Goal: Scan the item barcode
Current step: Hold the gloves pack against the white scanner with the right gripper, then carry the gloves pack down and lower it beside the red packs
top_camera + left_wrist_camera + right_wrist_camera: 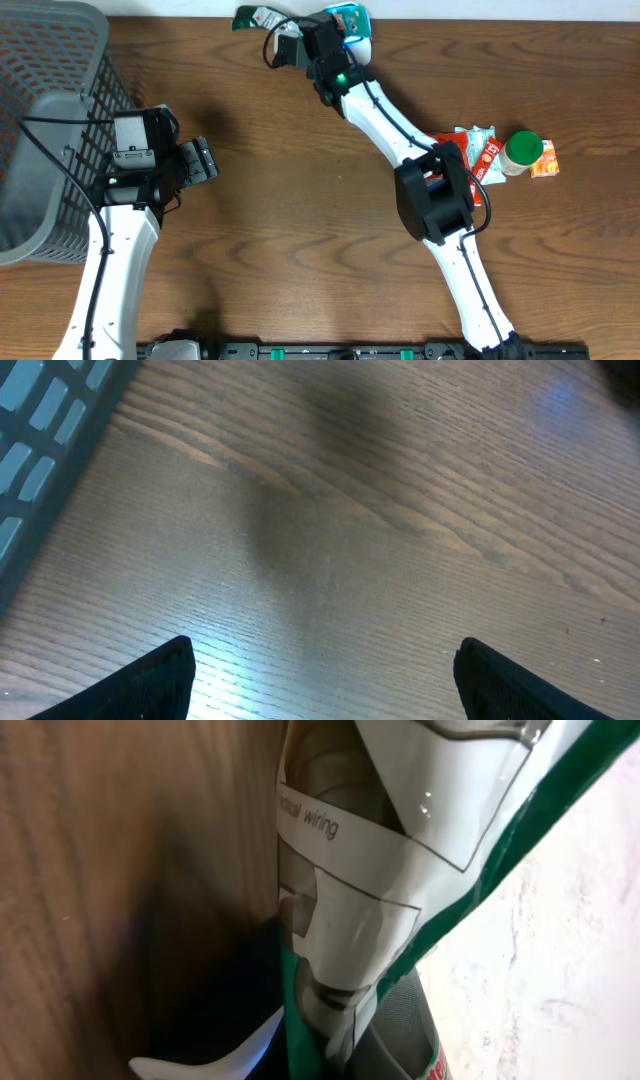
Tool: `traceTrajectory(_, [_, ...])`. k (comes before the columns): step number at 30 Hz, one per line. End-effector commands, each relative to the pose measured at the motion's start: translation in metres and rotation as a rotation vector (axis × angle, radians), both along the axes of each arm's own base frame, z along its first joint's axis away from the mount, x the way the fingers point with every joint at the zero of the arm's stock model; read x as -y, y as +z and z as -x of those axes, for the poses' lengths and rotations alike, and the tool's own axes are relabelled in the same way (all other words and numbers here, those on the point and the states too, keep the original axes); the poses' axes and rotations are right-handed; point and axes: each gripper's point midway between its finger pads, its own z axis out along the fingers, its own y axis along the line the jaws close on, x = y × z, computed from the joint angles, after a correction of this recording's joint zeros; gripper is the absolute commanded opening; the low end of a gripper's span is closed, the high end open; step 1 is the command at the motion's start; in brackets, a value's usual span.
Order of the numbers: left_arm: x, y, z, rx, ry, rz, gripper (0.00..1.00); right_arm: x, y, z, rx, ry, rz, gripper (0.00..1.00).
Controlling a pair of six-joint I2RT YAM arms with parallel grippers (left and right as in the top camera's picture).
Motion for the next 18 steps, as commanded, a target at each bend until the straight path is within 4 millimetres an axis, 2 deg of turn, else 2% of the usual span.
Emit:
traceTrajectory(1, [-0.003,0.008,-0.004,0.022,0.001,-0.014,0.84,0.002,0.007,-0.005,0.012,-0.026,-0.059,0.01])
traceTrajectory(6, [-0.003,0.009,-0.004,0.023,0.001,-0.014,0.83,-0.003,0.034,-0.008,0.067,-0.047,-0.146,0.01])
traceTrajectory(11, [-0.003,0.008,-0.004,0.022,0.001,-0.014,0.83,0.0,0.087,-0.005,0.114,-0.086,-0.278,0.01])
traceTrajectory(16, [-0.003,0.008,-0.004,0.022,0.001,-0.014,0.83,-0.001,0.145,0.022,0.053,-0.087,-0.452,0.01])
traceTrajectory(18, [-0.003,0.008,-0.004,0.022,0.001,-0.014,0.83,0.006,0.169,0.035,0.028,-0.131,-0.537,0.01])
